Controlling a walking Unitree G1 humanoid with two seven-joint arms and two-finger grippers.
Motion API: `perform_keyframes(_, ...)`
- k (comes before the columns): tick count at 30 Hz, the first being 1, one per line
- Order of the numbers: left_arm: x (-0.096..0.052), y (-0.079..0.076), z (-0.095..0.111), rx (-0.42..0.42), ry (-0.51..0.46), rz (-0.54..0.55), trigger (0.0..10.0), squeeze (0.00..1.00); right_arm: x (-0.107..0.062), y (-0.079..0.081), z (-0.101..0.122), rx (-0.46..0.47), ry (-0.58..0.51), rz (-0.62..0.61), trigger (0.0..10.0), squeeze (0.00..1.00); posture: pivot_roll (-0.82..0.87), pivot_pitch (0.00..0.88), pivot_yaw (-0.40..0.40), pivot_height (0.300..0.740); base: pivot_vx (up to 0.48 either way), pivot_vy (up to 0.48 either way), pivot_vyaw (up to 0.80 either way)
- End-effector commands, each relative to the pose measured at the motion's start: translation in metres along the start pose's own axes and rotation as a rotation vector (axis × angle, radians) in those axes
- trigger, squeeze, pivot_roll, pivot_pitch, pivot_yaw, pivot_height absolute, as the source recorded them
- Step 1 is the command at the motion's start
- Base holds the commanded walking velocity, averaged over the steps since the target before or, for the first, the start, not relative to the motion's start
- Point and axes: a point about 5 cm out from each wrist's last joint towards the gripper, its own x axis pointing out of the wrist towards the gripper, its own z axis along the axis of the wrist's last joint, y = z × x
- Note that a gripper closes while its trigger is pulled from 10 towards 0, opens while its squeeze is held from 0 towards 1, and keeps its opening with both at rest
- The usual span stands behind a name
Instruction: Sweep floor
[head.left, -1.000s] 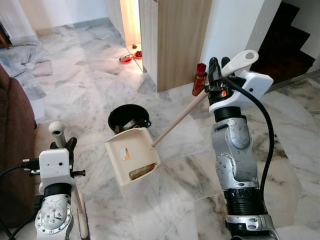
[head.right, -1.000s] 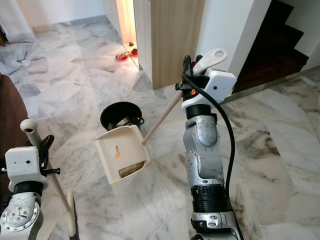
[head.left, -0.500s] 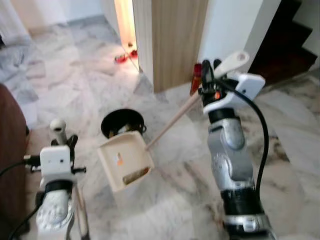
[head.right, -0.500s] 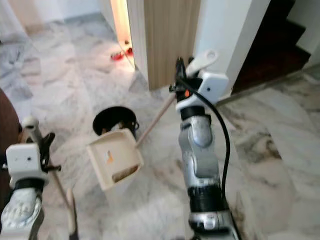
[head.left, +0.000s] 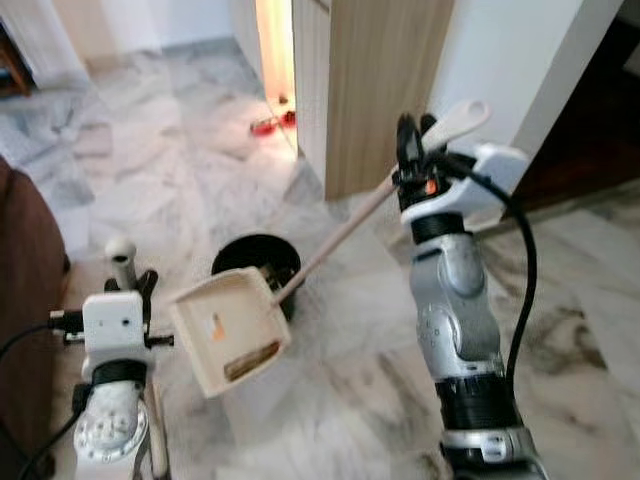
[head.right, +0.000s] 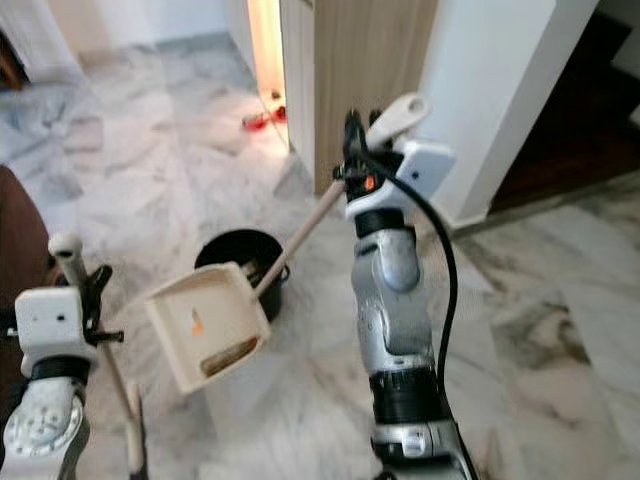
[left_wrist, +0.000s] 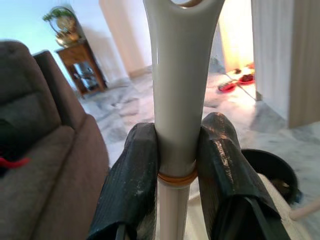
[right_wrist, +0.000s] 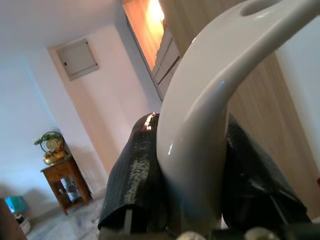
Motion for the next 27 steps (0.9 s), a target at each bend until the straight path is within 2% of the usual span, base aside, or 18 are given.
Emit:
perform_keyframes(1,0.001,0.001,0.010,0.011,-0.049,0.005,10.0,0.00,0.008,0.002,0.026,0.004,-0.110,0.003,10.0,0.00,0.02,0.076,0.019,0.740,0.375,0.000,0.00)
perform_keyframes(13,0.001,0.000,0.008,0.009,-0.034,0.006,10.0,0.00,0.017,0.011,0.042,0.028,-0.167,0.032,10.0,0.00,0.02,0.078,0.017,0.740,0.376,0.000,0.00)
perform_keyframes(18,0.000,0.001,0.008,0.010,-0.035,0.006,10.0,0.00,0.017,0.012,0.042,0.034,-0.167,0.039,10.0,0.00,0.03,0.080,0.016,0.740,0.378,0.000,0.32)
perform_keyframes(27,0.000,0.002,0.008,0.015,-0.033,0.008,10.0,0.00,0.017,0.013,0.041,0.058,-0.159,0.035,10.0,0.00,0.03,0.081,0.016,0.740,0.379,0.000,0.00)
